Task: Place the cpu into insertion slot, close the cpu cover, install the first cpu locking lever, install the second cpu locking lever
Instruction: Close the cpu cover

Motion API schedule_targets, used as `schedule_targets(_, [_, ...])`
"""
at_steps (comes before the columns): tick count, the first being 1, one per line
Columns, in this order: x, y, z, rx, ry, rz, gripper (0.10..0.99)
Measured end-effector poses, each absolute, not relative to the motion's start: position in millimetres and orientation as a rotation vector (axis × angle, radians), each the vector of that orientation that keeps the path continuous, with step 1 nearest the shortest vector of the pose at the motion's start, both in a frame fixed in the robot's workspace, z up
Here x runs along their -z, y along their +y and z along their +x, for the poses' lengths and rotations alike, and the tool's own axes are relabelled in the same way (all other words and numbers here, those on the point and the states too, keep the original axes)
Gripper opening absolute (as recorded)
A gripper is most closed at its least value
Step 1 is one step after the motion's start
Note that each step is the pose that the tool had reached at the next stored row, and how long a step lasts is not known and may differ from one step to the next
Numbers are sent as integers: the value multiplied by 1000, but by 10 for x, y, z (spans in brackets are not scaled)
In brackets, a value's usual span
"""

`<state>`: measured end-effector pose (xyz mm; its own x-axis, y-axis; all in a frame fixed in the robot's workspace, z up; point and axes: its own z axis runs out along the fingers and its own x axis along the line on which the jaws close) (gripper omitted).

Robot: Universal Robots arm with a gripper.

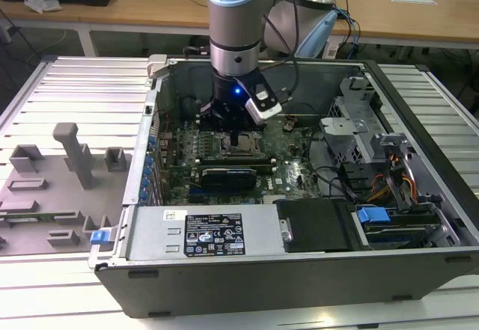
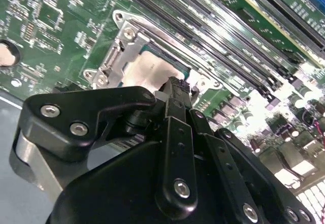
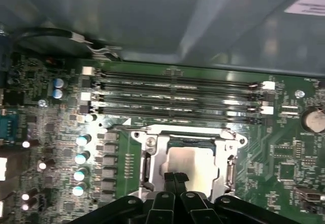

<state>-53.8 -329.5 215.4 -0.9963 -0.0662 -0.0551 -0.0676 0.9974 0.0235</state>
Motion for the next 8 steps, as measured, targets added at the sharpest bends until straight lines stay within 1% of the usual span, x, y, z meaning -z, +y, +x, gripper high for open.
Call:
schedule_targets(5, [-2161,-3290,-480,-37,3085,-103,106])
schedule_targets(8, [-2252,-3289,-479,-37,3085,-103,106])
